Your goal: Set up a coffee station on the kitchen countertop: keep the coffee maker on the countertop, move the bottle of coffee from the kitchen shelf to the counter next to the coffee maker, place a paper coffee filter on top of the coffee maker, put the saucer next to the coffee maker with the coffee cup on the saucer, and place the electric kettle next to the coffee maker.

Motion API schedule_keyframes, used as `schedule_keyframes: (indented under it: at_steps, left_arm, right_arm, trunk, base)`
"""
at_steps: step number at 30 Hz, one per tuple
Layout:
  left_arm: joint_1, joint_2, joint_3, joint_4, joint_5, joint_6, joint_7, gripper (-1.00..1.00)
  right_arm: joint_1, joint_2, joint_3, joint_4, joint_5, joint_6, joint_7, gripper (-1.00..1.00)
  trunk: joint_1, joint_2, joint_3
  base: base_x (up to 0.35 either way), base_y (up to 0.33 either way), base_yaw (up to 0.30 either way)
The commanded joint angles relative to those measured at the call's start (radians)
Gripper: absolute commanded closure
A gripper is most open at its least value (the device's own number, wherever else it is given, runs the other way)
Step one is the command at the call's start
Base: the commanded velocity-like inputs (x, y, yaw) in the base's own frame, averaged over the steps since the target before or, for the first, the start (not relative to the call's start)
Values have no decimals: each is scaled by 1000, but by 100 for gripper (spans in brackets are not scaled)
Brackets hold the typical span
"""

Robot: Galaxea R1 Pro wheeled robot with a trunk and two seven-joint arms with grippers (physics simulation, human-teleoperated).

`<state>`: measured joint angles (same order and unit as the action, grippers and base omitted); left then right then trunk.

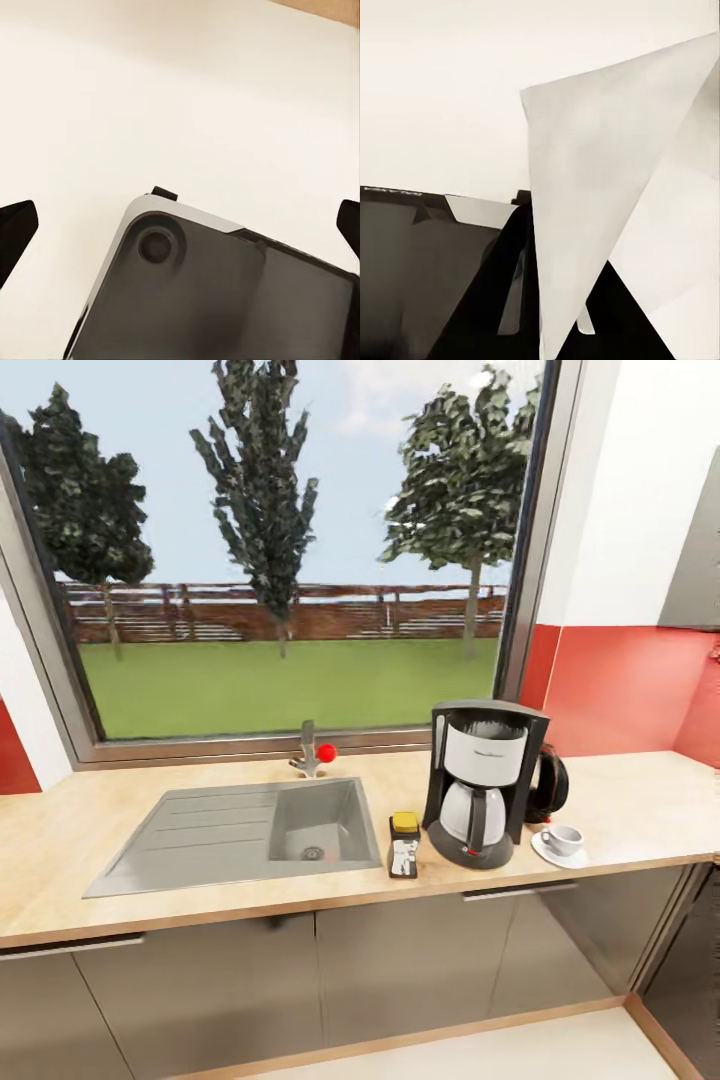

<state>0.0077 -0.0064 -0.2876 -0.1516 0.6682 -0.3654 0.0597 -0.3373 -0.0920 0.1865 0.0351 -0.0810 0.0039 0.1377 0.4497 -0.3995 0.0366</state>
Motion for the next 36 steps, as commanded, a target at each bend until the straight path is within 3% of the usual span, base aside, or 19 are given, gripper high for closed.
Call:
schedule_keyframes:
  at_steps: [1,15,34,36]
  left_arm:
    - [1,0,-8,-2,5,-3,6,-100]
    - [0,0,-9,-2,5,-3,6,-100]
    - [0,0,-9,-1,2,-4,6,-100]
    - [2,9,-12,0,2,-1,0,-100]
  right_arm:
    - [-1,0,7,2,-11,1,2,100]
    - [0,0,7,2,-11,-1,2,100]
    - [0,-2,7,2,-11,-13,2,100]
    - [2,0,10,0,-18,-25,-3,100]
  trunk:
    - [0,0,0]
    - [0,0,0]
    - [0,0,0]
    - [0,0,0]
  base:
    - [0,-326,0]
    - [-30,-326,0]
    - [-169,-298,0]
    - [0,0,0]
